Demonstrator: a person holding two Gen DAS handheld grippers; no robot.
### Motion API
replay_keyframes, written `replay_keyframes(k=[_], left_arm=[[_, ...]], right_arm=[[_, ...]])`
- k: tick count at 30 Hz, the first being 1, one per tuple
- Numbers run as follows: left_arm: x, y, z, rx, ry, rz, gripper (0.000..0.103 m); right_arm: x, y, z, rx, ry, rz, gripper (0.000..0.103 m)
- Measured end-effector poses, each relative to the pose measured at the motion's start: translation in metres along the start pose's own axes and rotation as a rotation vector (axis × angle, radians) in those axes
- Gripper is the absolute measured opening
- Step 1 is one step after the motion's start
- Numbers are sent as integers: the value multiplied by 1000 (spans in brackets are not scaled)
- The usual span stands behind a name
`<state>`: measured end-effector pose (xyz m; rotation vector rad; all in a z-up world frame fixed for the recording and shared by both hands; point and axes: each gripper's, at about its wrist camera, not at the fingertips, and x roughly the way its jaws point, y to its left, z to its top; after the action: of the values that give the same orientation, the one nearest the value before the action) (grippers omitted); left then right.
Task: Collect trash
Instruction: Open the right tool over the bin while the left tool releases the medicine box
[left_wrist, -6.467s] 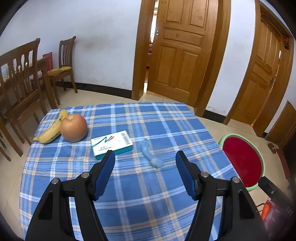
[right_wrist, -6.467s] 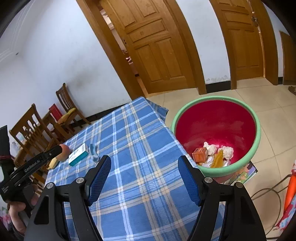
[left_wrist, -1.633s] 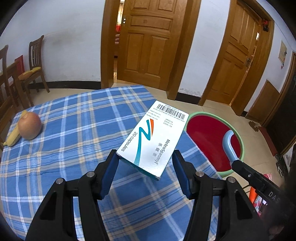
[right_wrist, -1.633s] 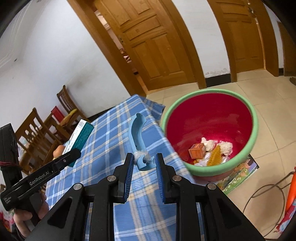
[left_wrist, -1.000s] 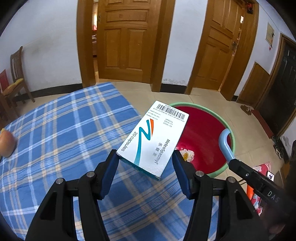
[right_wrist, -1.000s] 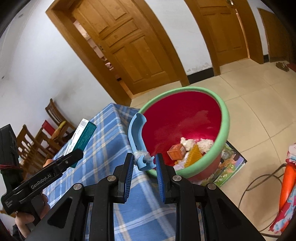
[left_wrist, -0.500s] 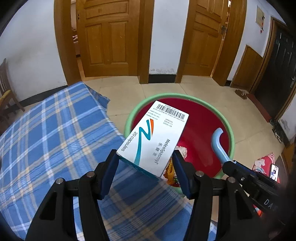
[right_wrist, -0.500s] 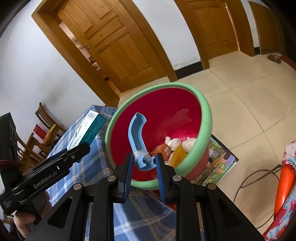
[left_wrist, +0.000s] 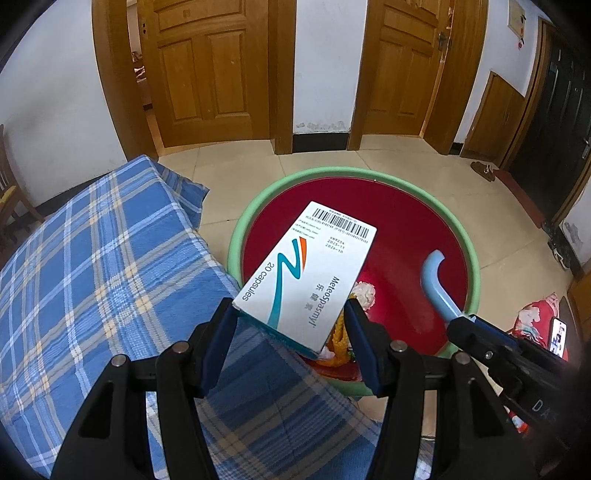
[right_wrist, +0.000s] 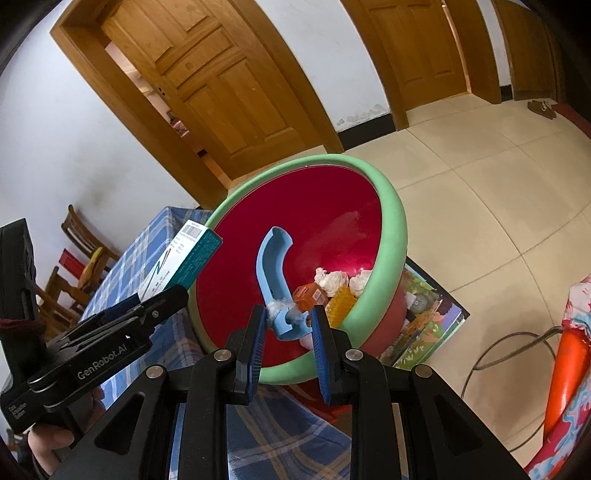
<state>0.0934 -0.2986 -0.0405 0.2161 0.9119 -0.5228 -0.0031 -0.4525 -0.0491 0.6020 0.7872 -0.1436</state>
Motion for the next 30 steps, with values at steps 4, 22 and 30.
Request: replay_keyframes(k=[4,22,30], left_arm=[[1,0,0,0,4,5,61],[-39,21,-5,-49,-55,2,65],[-71,42,-13,-100,-95,23,65]], right_arm=[[1,0,0,3,2,-7,27],[-24,13,-1,-3,-61,8,56],[-44,34,-7,-44,-93,42,67]])
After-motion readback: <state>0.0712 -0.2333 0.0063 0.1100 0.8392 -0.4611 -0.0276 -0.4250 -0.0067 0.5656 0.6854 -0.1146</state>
